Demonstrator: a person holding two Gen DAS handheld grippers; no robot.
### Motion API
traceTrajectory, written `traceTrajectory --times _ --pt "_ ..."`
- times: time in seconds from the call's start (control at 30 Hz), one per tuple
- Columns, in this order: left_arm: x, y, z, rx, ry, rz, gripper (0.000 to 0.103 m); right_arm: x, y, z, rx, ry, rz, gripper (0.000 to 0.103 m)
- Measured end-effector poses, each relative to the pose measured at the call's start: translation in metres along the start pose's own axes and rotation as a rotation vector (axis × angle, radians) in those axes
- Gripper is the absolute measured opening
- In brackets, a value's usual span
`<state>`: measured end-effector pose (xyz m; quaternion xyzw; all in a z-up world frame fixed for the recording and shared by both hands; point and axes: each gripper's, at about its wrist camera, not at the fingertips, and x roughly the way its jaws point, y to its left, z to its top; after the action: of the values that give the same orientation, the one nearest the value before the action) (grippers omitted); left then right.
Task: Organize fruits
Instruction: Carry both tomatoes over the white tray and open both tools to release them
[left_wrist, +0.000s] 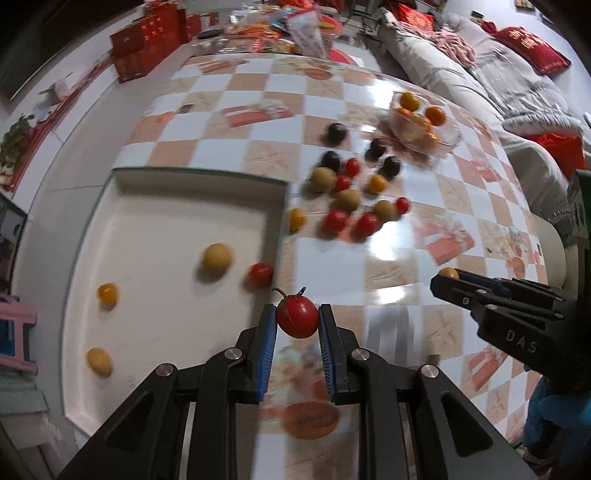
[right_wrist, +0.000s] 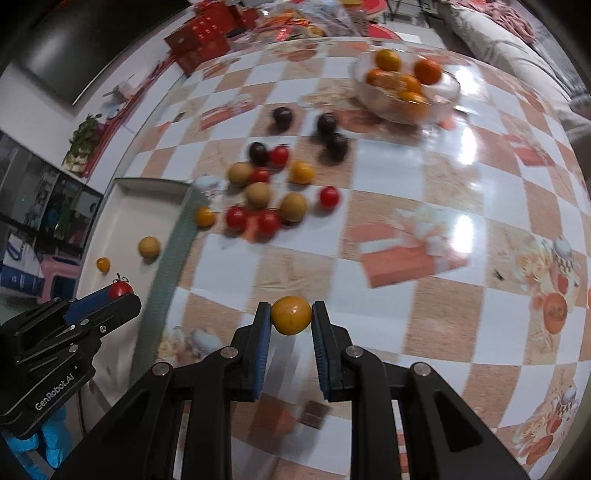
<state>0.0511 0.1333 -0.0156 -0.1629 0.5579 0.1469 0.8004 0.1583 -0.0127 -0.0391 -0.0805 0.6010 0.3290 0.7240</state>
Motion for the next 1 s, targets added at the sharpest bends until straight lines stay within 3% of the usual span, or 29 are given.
traceTrajectory --times 0.37,1.0 --pt "-0.007 0.073 -0.022 -0.111 0.004 0.057 0.024 0.017 0.070 0.006 -0.105 0.029 0.041 0.024" --pt "0.014 0.139 -0.059 -0.195 0.082 0.103 0.024 0.066 0.165 0.000 -0.236 0.140 0.103 0.024"
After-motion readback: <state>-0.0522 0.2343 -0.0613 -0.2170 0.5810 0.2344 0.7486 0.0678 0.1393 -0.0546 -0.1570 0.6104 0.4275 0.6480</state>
